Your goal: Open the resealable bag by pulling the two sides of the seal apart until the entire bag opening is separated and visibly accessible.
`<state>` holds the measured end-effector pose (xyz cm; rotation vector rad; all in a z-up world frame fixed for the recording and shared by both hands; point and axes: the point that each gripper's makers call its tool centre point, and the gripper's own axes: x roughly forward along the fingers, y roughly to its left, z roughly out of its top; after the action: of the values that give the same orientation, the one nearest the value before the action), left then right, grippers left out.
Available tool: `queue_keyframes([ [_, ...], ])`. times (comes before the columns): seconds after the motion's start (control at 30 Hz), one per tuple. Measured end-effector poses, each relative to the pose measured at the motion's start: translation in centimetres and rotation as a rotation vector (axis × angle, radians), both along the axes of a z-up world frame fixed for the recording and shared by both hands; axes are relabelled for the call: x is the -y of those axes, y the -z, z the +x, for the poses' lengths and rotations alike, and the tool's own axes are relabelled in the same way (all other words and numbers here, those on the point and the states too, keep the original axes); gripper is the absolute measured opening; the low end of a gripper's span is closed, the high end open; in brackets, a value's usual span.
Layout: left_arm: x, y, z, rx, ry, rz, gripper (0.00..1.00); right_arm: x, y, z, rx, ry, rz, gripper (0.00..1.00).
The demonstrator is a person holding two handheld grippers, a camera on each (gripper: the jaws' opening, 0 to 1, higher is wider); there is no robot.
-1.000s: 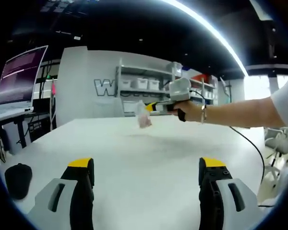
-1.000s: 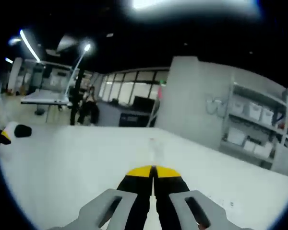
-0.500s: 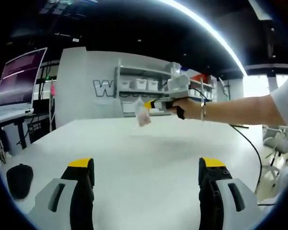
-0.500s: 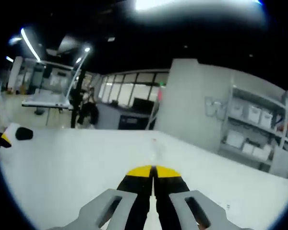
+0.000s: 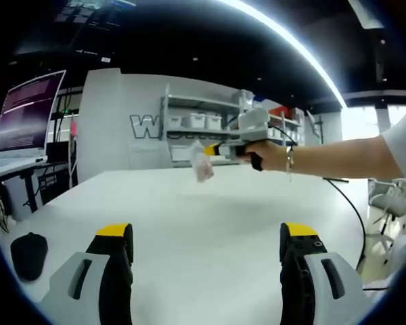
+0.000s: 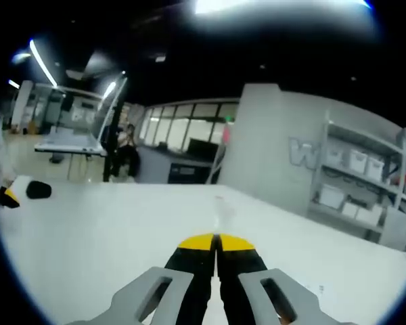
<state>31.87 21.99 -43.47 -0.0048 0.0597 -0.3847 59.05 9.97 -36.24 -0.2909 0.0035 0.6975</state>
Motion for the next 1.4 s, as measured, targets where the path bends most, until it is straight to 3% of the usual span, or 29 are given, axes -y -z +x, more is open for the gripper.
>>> queue_keyframes([
  [1.4,1.8,-1.0,-1.1,0.019,0.021,0.021,0.87,3.2,-0.1,-5.0,0.022,-0.027,0.05,0.0],
])
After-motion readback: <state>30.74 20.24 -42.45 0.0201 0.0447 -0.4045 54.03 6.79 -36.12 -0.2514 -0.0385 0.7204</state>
